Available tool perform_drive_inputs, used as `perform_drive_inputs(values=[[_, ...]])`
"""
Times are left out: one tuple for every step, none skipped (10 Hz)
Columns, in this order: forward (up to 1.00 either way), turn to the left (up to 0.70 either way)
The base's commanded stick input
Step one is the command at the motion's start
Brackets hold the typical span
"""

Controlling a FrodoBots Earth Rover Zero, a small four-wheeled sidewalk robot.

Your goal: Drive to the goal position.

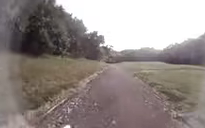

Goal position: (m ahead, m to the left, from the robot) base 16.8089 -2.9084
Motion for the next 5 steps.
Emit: perform_drive_inputs(values=[[0.85, 0.0], [0.85, 0.0], [0.85, 0.0], [0.85, 0.0], [0.85, 0.0]])
